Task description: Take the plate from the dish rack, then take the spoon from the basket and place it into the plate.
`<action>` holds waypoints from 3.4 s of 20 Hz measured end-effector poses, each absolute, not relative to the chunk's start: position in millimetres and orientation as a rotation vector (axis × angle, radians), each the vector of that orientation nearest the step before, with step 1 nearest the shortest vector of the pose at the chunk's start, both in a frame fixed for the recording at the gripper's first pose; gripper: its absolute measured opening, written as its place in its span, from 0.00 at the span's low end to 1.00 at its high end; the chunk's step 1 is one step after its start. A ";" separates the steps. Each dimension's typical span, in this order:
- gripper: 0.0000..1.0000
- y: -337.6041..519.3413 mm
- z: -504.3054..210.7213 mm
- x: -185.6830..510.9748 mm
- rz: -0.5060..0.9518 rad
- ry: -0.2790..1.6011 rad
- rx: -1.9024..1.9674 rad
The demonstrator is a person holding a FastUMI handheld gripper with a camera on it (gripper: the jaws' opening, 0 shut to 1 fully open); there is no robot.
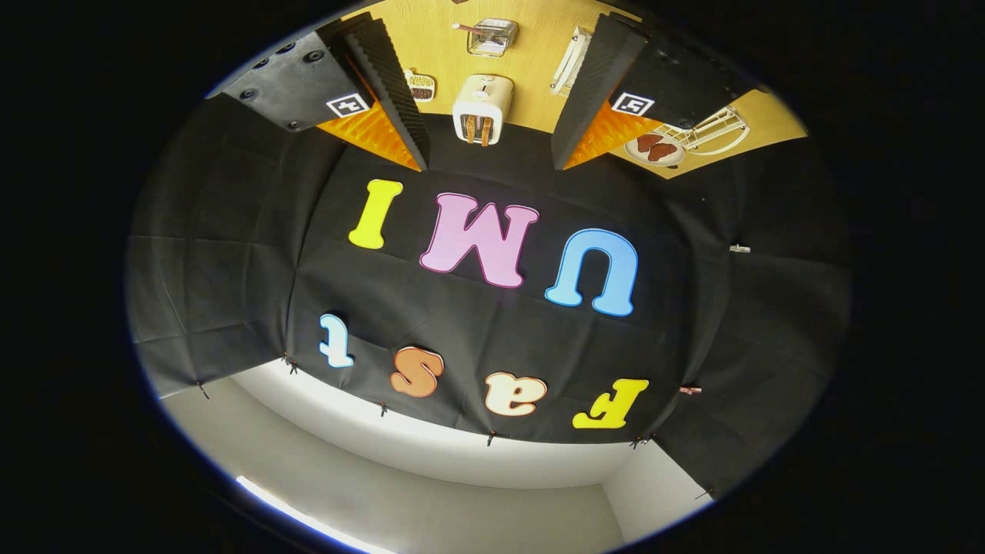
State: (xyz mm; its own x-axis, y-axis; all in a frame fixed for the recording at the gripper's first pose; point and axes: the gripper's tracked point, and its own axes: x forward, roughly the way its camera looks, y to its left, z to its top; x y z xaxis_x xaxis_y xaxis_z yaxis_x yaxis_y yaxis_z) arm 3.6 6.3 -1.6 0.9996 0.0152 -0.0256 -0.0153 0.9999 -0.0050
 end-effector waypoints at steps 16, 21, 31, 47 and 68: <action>0.98 78.4 -34.5 28.2 0.200 0.175 0.049; 0.97 147.4 -93.0 55.2 0.355 0.399 0.093; 0.95 225.4 -231.8 104.2 0.326 0.783 0.121; 0.36 244.7 -304.2 125.2 0.070 0.980 -0.021; 0.27 187.6 -171.3 122.4 0.304 0.640 0.086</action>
State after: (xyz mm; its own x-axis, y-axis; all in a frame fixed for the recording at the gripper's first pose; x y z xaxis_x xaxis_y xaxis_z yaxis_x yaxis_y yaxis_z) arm 122.4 187.6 -171.3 0.7596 0.3056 -0.5741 -0.2529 0.9520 0.1722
